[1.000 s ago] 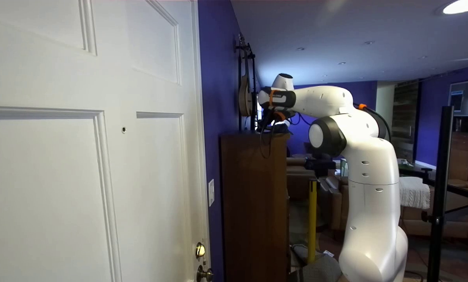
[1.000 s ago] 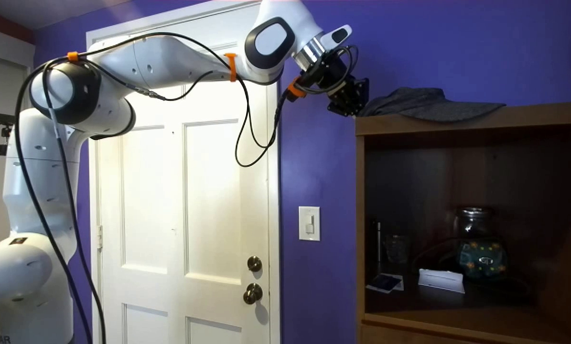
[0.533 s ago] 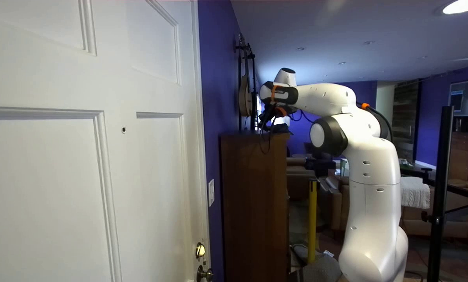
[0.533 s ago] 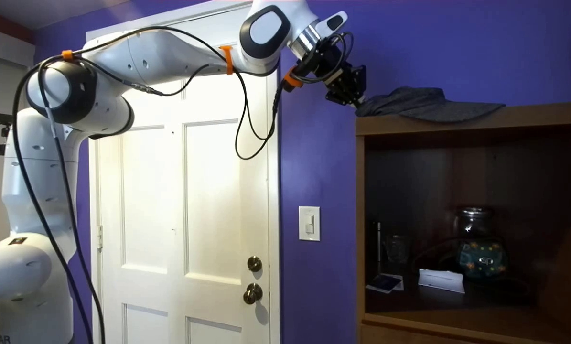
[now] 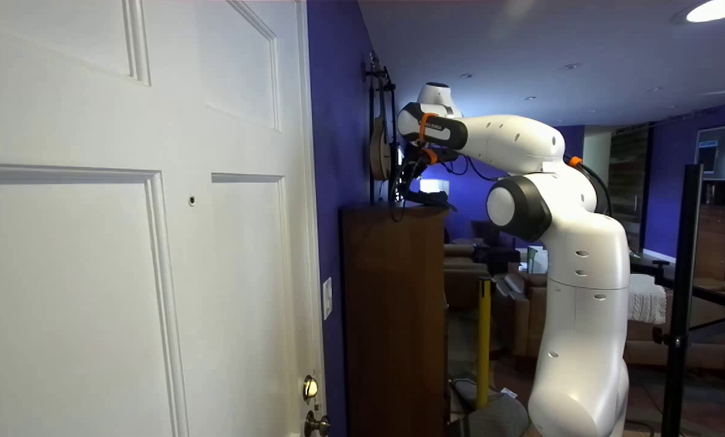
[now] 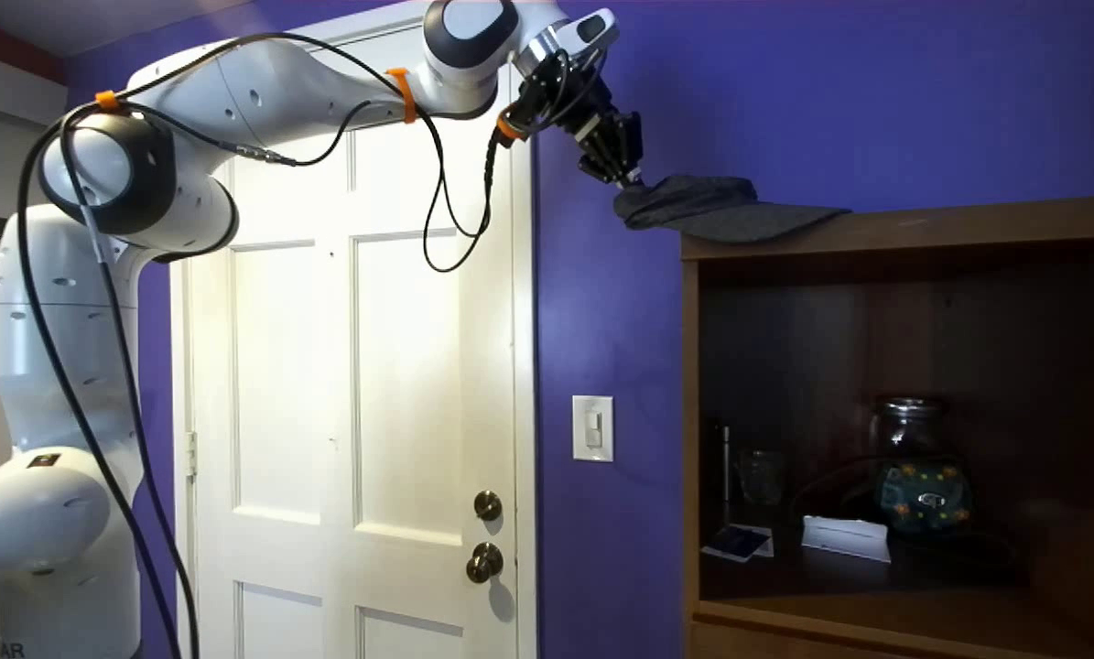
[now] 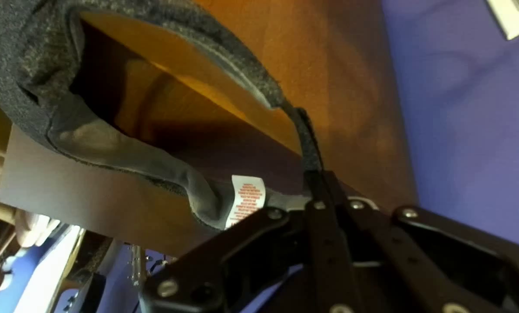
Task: Remove the half sports cap from the top of the cabinet and hang it on the door hanging nail
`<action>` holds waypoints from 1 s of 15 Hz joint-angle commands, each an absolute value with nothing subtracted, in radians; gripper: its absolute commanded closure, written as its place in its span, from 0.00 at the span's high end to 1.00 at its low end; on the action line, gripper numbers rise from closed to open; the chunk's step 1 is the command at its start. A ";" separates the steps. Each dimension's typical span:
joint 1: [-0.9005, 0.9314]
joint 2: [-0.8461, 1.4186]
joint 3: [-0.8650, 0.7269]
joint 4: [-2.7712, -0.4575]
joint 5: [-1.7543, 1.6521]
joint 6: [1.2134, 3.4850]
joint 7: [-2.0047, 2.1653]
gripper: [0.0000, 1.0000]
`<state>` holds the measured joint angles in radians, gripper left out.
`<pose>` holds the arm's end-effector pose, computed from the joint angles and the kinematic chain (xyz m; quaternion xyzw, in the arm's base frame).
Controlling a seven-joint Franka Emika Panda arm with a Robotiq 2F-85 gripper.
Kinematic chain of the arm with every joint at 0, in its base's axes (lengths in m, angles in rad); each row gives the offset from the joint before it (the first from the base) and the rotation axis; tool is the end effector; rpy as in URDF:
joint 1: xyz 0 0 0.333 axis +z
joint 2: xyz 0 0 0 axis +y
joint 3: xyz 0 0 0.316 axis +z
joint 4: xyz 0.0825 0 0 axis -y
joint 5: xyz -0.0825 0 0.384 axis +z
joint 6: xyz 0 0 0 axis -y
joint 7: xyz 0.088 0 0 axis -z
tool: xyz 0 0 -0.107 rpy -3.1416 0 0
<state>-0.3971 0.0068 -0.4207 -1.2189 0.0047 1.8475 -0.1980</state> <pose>0.3785 -0.4013 0.8206 0.9068 -0.2898 0.2680 0.1480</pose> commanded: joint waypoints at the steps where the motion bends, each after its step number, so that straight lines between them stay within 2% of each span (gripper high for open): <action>1: -0.366 0.001 -0.392 -1.146 -0.040 1.692 -0.055 0.00; 3: -0.349 -0.002 -0.376 -1.124 -0.040 1.637 -0.006 0.00; 15: -0.334 -0.003 -0.359 -1.146 -0.019 1.677 -0.012 0.02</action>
